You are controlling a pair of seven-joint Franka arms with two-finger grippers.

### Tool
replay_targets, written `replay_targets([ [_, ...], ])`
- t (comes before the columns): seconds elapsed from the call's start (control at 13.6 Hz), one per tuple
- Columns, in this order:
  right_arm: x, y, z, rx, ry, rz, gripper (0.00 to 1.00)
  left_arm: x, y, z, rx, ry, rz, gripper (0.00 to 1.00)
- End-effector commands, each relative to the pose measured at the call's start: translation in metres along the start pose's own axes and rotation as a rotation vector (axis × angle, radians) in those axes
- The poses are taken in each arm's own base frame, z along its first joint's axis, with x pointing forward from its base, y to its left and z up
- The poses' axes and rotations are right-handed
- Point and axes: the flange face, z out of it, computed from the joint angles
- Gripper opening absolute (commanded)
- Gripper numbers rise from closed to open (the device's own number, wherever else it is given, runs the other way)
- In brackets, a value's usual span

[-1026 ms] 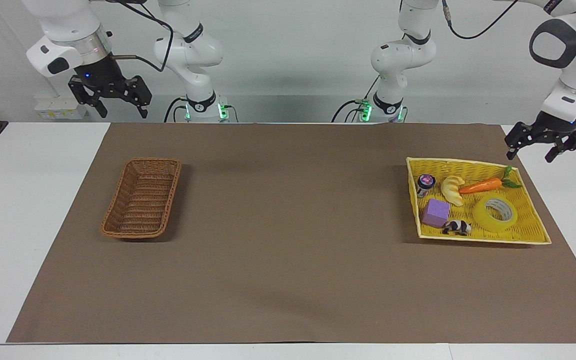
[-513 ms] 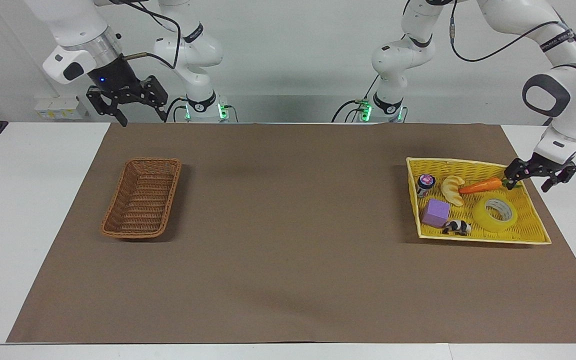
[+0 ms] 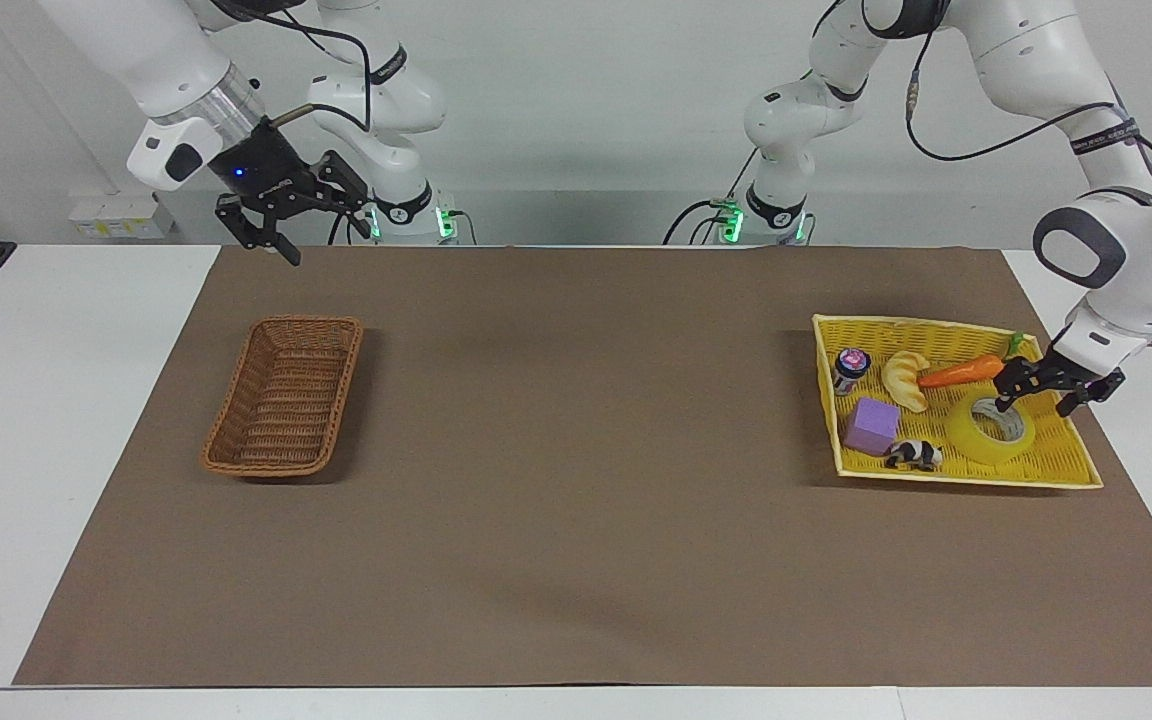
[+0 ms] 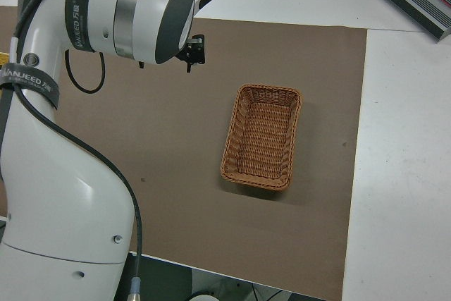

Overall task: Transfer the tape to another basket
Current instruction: 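Lower the left gripper into the tape roll while the right gripper advances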

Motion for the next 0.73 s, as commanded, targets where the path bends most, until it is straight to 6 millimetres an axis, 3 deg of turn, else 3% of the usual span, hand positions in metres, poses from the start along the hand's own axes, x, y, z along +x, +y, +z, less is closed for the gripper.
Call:
replay_targets([
  [0.0,-0.004,0.001,0.008,0.057,0.028,-0.058,1.0,-0.004,-0.009,0.017,-0.015,0.002,-0.001,0.92],
  [0.15,-0.003,0.001,0.019,0.087,0.03,-0.041,1.0,-0.004,-0.011,0.033,-0.014,0.0,-0.004,0.87],
  [0.22,-0.003,0.002,0.027,0.099,0.023,-0.034,1.0,-0.004,-0.011,0.033,-0.017,-0.005,-0.004,0.71],
  [0.37,-0.002,-0.007,0.047,0.143,0.011,-0.043,1.0,-0.003,-0.01,0.032,-0.022,-0.008,-0.002,0.21],
  [0.44,0.001,-0.011,0.059,0.144,0.018,-0.04,1.0,-0.002,-0.011,0.027,-0.017,0.0,0.006,0.07],
  [0.51,0.003,-0.018,0.073,0.167,0.022,-0.039,1.0,-0.002,-0.01,0.024,-0.016,0.003,0.012,0.0],
  [0.66,0.007,-0.027,0.095,0.181,0.042,-0.033,1.0,-0.003,-0.007,0.01,-0.016,0.006,0.032,0.0],
])
